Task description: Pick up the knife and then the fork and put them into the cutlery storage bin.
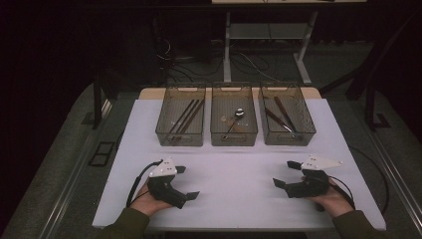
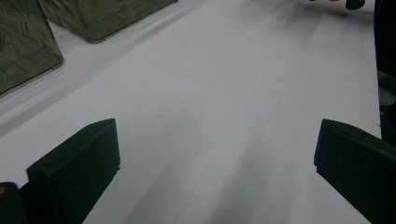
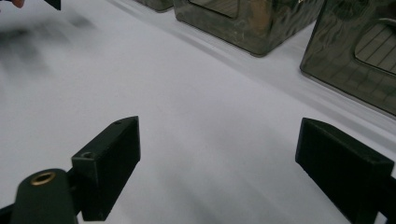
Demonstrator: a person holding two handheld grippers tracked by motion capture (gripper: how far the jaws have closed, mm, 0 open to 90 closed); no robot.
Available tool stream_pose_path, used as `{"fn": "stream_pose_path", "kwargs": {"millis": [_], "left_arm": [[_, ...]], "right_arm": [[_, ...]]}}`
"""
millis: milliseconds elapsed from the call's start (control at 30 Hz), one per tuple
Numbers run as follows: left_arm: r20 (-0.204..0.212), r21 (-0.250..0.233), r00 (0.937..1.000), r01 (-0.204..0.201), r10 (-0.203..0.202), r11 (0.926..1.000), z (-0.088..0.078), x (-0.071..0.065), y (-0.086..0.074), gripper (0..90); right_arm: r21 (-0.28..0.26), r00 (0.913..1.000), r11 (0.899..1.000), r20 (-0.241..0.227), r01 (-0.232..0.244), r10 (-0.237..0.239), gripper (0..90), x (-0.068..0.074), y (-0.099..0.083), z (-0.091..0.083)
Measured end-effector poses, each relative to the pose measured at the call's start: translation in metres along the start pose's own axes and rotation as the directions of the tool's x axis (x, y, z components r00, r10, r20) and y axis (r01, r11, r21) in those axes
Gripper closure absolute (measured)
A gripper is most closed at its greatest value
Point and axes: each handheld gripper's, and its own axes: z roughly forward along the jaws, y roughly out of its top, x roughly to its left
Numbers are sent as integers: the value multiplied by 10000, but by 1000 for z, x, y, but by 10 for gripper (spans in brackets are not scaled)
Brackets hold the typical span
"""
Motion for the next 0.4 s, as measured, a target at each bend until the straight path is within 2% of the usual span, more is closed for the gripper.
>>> {"fn": "stream_pose_path", "kwargs": {"millis": [400], "left_arm": [[-31,10,10000,-36,36,10000,-1,1,0,0]], "right_arm": [[-353,9994,9990,195,-282,289,140,-2,-11,-21]]}}
